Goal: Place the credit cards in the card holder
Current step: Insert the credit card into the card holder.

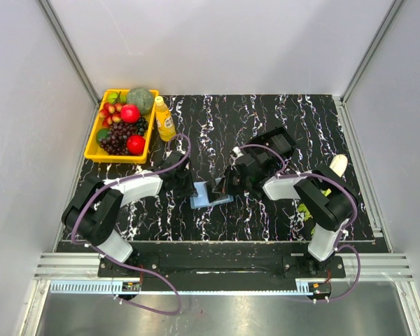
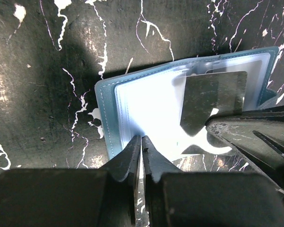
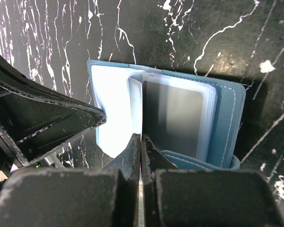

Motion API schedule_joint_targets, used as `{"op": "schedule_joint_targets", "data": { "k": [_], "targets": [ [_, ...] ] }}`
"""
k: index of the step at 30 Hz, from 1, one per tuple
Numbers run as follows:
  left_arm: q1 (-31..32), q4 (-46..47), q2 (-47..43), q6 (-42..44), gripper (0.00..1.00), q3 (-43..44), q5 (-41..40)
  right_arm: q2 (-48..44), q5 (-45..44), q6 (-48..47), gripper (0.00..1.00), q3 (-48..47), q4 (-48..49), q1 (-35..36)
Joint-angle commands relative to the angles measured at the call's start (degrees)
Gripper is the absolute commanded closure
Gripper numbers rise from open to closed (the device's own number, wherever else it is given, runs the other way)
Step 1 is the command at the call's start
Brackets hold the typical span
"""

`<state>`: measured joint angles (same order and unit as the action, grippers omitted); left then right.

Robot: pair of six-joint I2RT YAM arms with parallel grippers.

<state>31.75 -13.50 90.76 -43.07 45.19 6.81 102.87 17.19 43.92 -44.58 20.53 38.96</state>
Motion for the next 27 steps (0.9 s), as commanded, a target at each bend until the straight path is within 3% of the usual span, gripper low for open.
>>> {"op": "schedule_joint_targets", "data": {
  "k": [1, 7, 16, 27],
  "targets": [
    [0.16, -3.20, 4.86, 2.11, 0.91, -3.35, -4.08, -2.14, -9.10, -4.55, 1.00, 1.59, -4.90, -0.11],
    [0.07, -3.29, 4.60, 2.46, 0.91, -2.74, -3.91, 3.82, -0.07, -1.13, 1.00, -0.69, 0.63, -0.20],
    [0.07, -2.24, 4.42, 1.94, 0.91, -3.88, -3.56, 5.32, 1.17, 2.04, 1.00, 1.16, 3.81, 0.50],
    [-0.02, -2.41, 4.34, 1.15, 0.90, -3.44, -4.44, 0.13, 2.14, -0.76, 1.00, 1.08, -7.17, 0.50]
  ]
}}
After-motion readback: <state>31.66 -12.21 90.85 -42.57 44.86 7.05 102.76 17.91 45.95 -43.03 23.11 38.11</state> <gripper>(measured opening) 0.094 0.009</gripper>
